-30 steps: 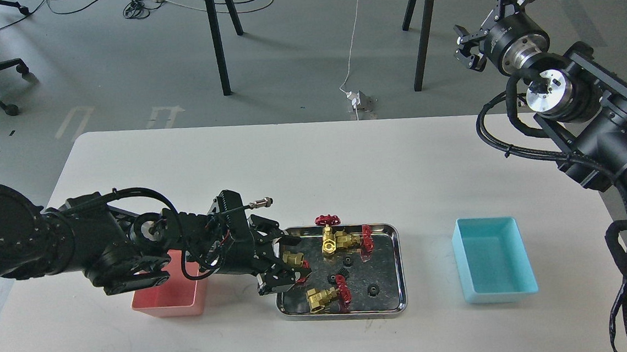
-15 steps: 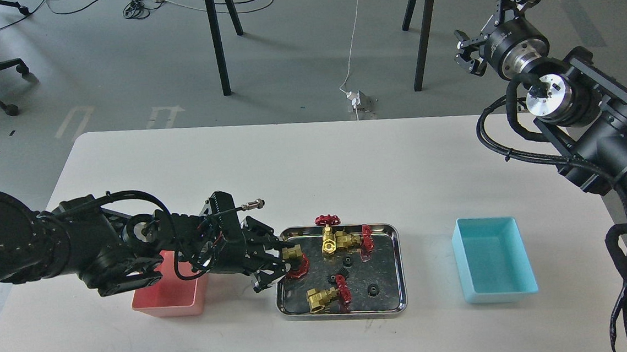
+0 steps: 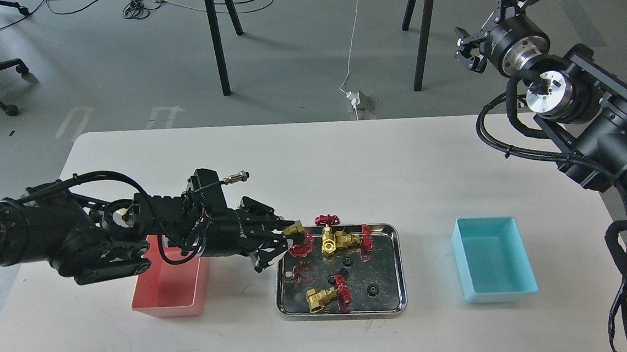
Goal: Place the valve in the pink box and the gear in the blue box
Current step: 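Lift the valve and carry it over the pink box, then lower the valve into the pink box and open the left gripper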
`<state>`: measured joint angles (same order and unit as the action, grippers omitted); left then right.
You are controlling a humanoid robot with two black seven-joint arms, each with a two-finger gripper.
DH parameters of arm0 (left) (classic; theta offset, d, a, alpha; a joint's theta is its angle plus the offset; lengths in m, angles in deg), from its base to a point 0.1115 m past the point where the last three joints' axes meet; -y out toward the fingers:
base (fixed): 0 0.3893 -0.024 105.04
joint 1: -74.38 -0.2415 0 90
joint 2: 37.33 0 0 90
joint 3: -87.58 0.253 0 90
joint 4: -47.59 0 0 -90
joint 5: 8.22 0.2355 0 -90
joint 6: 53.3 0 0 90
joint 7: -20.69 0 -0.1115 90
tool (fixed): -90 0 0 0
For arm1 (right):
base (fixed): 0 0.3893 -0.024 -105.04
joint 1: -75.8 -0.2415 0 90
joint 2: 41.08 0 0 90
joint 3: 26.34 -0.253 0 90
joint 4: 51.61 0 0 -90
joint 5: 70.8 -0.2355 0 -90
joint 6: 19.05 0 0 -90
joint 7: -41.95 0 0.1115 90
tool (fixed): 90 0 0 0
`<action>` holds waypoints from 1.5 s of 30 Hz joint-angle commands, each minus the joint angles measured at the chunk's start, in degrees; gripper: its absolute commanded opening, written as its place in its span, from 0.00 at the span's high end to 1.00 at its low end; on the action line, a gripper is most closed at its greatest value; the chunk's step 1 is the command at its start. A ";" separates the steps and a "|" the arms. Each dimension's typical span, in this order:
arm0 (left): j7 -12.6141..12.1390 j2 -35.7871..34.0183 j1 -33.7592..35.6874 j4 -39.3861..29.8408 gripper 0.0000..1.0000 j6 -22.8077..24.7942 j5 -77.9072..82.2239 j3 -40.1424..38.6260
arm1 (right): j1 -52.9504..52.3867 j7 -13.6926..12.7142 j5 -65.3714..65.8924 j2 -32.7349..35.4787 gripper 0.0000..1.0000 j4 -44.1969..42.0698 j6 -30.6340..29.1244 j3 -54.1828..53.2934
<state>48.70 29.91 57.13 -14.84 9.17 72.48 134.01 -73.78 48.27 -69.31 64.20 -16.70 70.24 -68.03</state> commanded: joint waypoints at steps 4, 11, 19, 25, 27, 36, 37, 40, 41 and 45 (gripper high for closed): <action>-0.02 -14.83 2.13 -9.53 0.89 0.28 -0.01 -6.34 | -6.86 -0.78 0.00 -0.69 0.01 0.86 2.02 0.12; -0.02 -33.12 1.00 -16.15 0.88 0.19 7.17 -6.79 | -5.99 -0.78 0.00 -0.60 0.01 1.04 2.02 0.12; -0.02 -38.06 -8.32 -13.69 0.88 -0.42 11.50 -7.93 | -3.35 -0.60 0.00 0.10 0.01 1.12 1.85 0.03; -0.02 -34.55 -10.69 -8.86 0.88 -0.42 11.06 -7.93 | -2.38 -0.60 -0.08 0.89 0.01 1.21 1.76 -0.23; -0.02 -33.15 -11.75 -6.75 0.88 -0.48 10.88 -7.93 | -2.29 -0.78 -0.08 1.51 0.01 1.21 1.76 -0.23; -0.02 -29.46 -15.00 -1.47 0.88 -0.48 10.71 -8.19 | -1.07 -0.61 -0.08 2.39 0.01 1.91 1.85 -0.41; -0.02 -28.67 -15.53 -0.68 0.87 -0.48 10.71 -8.20 | -0.80 -0.78 -0.08 2.39 0.01 2.09 1.85 -0.41; -0.02 -26.64 -17.02 1.25 0.86 -0.48 10.71 -8.81 | -0.62 -0.60 -0.08 2.39 0.01 2.09 1.94 -0.41; -0.02 -26.20 -17.37 1.61 0.86 -0.48 10.71 -9.25 | -0.54 -0.60 -0.08 2.39 0.01 2.09 1.85 -0.41; -0.02 -25.85 -17.99 1.70 0.83 -0.48 10.80 -9.51 | -0.01 -0.60 -0.08 2.39 0.01 2.09 1.85 -0.50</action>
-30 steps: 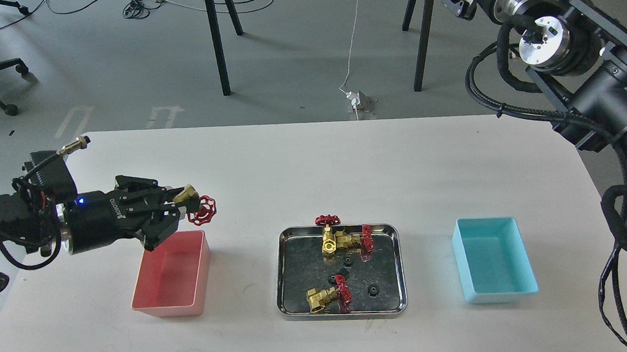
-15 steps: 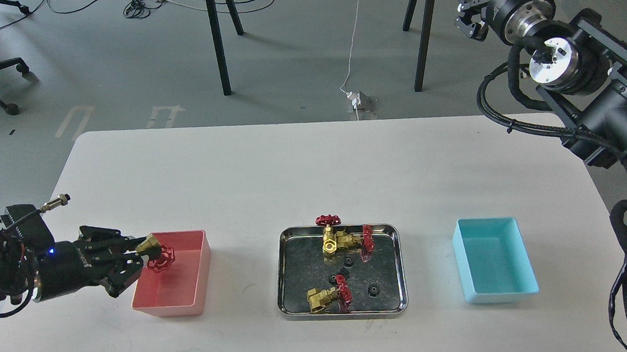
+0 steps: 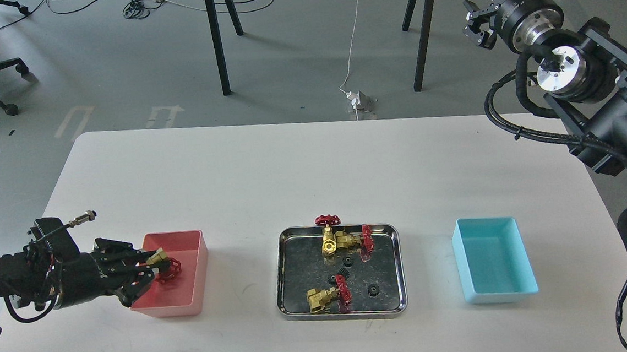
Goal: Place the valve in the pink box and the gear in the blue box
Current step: 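Lower the valve into the pink box and open the left gripper, then raise the left gripper away from the pink box, then reach the right gripper down toward the metal tray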
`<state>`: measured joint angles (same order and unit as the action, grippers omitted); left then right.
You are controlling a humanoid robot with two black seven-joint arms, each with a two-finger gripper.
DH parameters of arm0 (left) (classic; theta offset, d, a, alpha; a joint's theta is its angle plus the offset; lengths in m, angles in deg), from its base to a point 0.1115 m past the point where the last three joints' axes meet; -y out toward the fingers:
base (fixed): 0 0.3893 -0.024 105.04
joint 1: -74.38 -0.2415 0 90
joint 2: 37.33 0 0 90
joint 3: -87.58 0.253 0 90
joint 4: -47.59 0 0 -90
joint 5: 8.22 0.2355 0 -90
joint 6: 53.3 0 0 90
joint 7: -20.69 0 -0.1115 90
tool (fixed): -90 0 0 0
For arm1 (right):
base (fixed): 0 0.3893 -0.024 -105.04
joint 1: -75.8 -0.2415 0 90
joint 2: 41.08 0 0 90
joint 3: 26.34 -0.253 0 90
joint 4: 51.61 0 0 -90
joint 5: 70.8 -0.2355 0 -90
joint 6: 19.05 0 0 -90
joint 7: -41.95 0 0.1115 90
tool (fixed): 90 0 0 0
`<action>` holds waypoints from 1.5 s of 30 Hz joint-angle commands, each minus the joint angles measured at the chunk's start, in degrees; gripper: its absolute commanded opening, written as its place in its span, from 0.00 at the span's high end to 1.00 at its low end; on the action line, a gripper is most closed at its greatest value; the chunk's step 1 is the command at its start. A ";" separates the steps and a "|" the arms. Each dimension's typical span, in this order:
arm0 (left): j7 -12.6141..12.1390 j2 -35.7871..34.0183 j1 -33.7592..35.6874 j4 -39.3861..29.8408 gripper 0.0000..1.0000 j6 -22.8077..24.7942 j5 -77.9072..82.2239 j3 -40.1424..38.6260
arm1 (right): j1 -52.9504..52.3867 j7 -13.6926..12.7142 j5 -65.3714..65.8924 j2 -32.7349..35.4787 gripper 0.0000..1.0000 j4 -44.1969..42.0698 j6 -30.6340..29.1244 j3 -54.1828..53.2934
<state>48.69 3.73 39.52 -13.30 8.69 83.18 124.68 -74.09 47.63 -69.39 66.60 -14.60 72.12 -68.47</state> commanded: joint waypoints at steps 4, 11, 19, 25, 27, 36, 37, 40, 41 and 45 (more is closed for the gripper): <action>0.00 1.12 -0.38 0.15 0.69 0.01 -0.09 -0.35 | 0.56 0.03 0.00 1.05 0.01 0.09 -0.03 -0.14; 0.00 0.60 -0.56 -1.16 0.34 0.01 -0.96 -4.91 | 0.83 0.03 0.00 1.49 0.01 1.05 -0.38 0.03; 0.00 -6.06 0.14 -11.16 0.21 0.01 -6.15 -13.60 | 0.04 0.03 2.54 1.57 0.01 3.59 -1.00 3.27; 0.00 -13.29 0.15 -26.11 0.20 14.17 -23.76 -36.86 | -4.08 0.20 29.90 3.33 0.01 12.20 -1.08 20.13; 0.00 -12.41 -0.20 -26.83 0.18 20.42 -36.58 -45.66 | -5.76 0.20 40.73 4.38 0.01 16.76 -1.08 27.24; 0.00 3.12 -0.38 -21.74 0.10 38.64 -79.00 -65.65 | -25.79 0.82 58.25 18.97 0.01 47.52 -15.21 60.83; 0.00 5.50 -0.56 -21.21 0.10 38.56 -79.62 -65.74 | -26.94 0.99 61.84 19.24 0.01 49.81 -18.02 62.33; 0.00 10.69 -1.70 -19.62 0.10 38.12 -79.54 -65.75 | -27.13 1.34 72.57 19.15 0.01 53.34 -22.96 64.28; 0.00 12.19 -2.13 -19.53 0.10 37.77 -79.45 -65.75 | -27.04 1.61 76.34 19.06 0.02 53.52 -23.84 64.63; 0.00 14.31 -3.80 -19.71 0.10 36.80 -79.36 -65.92 | -26.51 2.75 86.73 15.83 0.16 54.05 -26.04 70.24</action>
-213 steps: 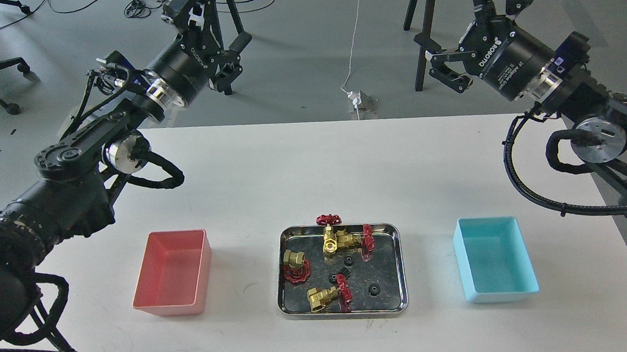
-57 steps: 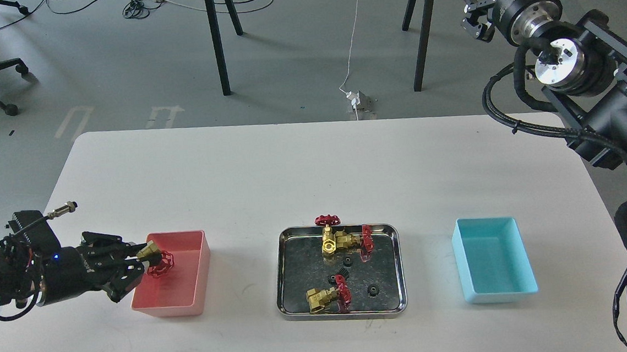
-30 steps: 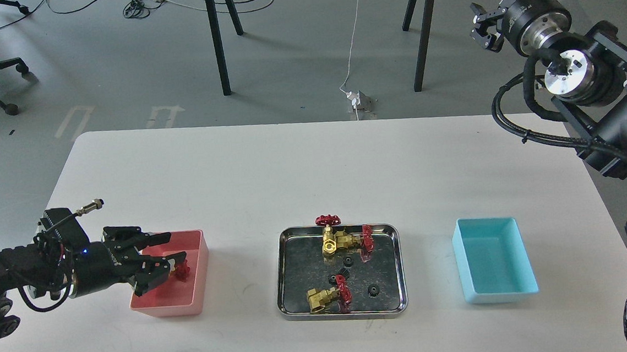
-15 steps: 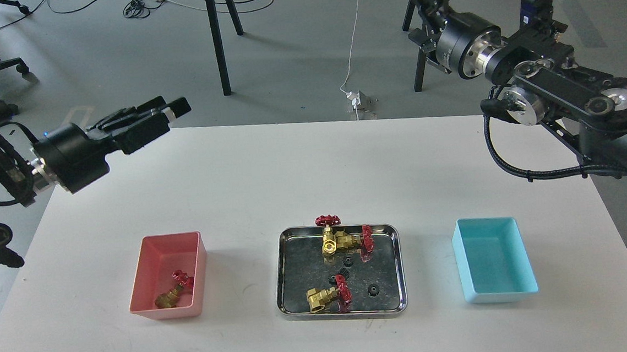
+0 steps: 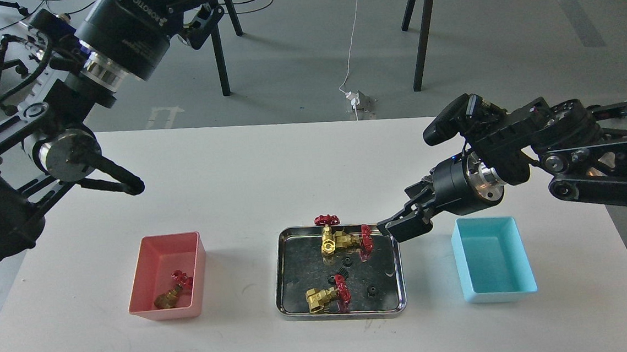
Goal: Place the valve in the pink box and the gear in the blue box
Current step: 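Reach the right gripper down toward the metal tray, then grasp the small dark gear in the tray with the right gripper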
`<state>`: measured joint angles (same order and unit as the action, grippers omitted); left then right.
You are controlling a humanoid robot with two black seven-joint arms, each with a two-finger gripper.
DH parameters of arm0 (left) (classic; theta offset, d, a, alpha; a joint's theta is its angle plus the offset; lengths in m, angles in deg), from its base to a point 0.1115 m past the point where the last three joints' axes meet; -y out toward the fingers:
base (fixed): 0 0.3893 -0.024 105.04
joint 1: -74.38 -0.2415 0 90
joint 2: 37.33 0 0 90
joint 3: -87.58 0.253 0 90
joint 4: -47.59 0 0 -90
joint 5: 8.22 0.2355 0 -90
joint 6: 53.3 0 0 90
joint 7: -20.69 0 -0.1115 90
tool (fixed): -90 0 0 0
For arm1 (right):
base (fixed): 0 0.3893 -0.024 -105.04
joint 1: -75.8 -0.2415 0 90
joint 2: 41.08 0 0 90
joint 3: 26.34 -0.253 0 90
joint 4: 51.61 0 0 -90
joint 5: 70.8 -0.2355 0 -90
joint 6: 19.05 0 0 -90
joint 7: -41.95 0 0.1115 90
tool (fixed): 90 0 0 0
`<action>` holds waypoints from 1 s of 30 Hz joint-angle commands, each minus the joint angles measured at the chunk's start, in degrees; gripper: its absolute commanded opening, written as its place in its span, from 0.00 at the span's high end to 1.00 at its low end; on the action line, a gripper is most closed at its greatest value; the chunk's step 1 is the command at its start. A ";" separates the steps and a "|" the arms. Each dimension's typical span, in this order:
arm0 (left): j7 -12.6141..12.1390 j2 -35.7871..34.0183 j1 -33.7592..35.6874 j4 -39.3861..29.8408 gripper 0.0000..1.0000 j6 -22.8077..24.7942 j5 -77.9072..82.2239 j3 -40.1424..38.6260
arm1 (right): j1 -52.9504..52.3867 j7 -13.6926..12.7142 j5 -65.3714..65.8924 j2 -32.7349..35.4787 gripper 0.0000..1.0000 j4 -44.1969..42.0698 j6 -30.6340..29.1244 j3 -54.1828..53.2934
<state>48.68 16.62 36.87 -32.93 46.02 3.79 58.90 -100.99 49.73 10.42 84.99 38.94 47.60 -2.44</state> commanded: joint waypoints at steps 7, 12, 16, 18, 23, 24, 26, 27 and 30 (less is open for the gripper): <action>0.01 1.95 -5.11 -0.52 0.09 -0.27 0.03 -2.78 | 5.40 0.74 9.40 -11.10 0.35 -2.48 0.66 9.07; 0.01 4.40 -6.87 -0.43 0.08 -0.18 0.38 -3.40 | 7.16 0.74 9.40 -16.89 0.38 -9.06 3.04 9.16; 0.01 5.20 -7.49 -0.43 0.08 -0.18 0.56 -3.40 | 7.42 0.74 9.40 -21.12 0.38 -12.85 4.44 9.24; 0.01 5.20 -7.75 -0.43 0.07 -0.18 0.56 -3.40 | 7.42 0.74 9.40 -22.70 0.39 -14.17 4.45 9.24; 0.01 5.20 -8.01 -0.43 0.07 -0.18 0.56 -3.40 | 7.77 0.65 9.49 -24.99 0.39 -15.31 4.45 10.82; 0.01 5.20 -8.01 -0.43 0.07 -0.18 0.56 -3.40 | 8.04 0.65 9.49 -25.52 0.39 -15.93 4.45 11.35; 0.01 5.20 -8.63 -0.43 0.07 -0.09 0.56 -3.40 | 8.65 0.65 9.49 -26.48 0.41 -17.86 4.45 11.62; 0.01 5.20 -8.72 -0.43 0.06 -0.09 0.56 -3.40 | 8.92 0.65 9.49 -27.01 0.41 -18.48 4.53 11.53; 0.01 5.29 -8.98 -0.43 0.06 -0.09 0.56 -3.40 | 9.09 0.65 9.40 -28.07 0.43 -19.36 4.53 11.62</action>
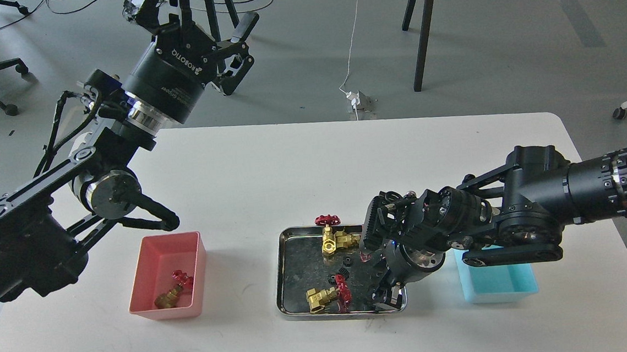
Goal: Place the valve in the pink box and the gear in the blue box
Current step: 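Grasp the small dark gear in the tray with the right gripper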
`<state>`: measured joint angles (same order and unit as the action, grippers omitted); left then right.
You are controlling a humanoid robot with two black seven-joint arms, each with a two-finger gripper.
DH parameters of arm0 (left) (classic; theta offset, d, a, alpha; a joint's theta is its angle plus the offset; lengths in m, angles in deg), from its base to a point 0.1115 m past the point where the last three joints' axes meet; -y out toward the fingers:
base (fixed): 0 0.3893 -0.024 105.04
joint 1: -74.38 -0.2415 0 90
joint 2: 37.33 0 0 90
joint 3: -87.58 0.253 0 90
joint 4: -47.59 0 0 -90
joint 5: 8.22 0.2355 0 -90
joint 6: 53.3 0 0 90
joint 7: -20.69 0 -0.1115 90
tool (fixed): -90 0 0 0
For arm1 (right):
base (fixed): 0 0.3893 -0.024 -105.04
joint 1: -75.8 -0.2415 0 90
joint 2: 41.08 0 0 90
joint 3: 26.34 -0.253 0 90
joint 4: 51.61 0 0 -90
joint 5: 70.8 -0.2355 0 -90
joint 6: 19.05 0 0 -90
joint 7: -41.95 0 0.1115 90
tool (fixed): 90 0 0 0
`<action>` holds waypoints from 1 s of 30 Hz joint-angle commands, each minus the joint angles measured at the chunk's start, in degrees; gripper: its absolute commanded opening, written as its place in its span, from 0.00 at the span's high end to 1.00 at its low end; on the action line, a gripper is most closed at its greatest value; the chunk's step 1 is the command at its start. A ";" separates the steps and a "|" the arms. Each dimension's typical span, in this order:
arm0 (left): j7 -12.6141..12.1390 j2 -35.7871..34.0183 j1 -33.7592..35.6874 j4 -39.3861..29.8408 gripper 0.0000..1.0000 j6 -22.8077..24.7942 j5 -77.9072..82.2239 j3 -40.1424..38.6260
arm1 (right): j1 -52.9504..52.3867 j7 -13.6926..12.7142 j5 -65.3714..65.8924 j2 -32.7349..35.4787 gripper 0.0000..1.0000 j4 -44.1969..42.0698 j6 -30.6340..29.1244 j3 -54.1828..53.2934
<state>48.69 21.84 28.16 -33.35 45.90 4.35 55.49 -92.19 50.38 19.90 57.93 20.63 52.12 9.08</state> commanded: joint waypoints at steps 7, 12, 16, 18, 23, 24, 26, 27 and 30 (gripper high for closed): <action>0.00 0.77 -0.88 -0.01 0.06 0.03 0.00 0.02 | 0.91 0.00 -0.09 -3.21 0.44 -2.54 0.02 0.27; 0.00 0.77 -1.23 -0.01 0.06 0.03 0.08 -0.07 | 1.43 0.00 0.00 -3.21 0.47 -3.24 0.02 1.15; 0.00 0.86 -1.32 -0.01 0.06 0.03 0.08 -0.07 | 1.87 0.00 0.00 -3.12 0.50 -3.60 0.02 1.41; 0.00 0.86 -1.58 -0.01 0.06 0.03 0.08 -0.07 | 1.87 0.00 0.00 -3.03 0.54 -3.60 0.02 1.33; 0.00 0.86 -2.11 -0.01 0.06 0.12 0.09 -0.07 | 1.70 0.00 0.00 -3.12 0.59 -3.60 0.02 1.33; 0.00 0.86 -2.11 -0.01 0.06 0.12 0.08 -0.07 | 1.61 0.00 0.00 -3.21 0.62 -3.60 0.02 1.33; 0.00 0.86 -2.20 -0.01 0.06 0.12 0.08 -0.07 | 1.52 0.09 0.00 -3.12 0.69 -3.51 0.02 1.41; 0.00 0.86 -2.37 -0.01 0.06 0.12 0.08 -0.07 | 1.44 0.09 0.00 -3.12 0.73 -3.51 0.02 1.33; 0.00 0.95 -2.46 -0.01 0.06 0.21 0.08 -0.07 | 1.35 0.09 -0.09 -2.86 0.78 -3.42 0.02 1.41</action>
<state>48.69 22.70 25.77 -33.36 46.06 4.47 55.41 -90.77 50.44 19.90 54.84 17.14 52.14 10.43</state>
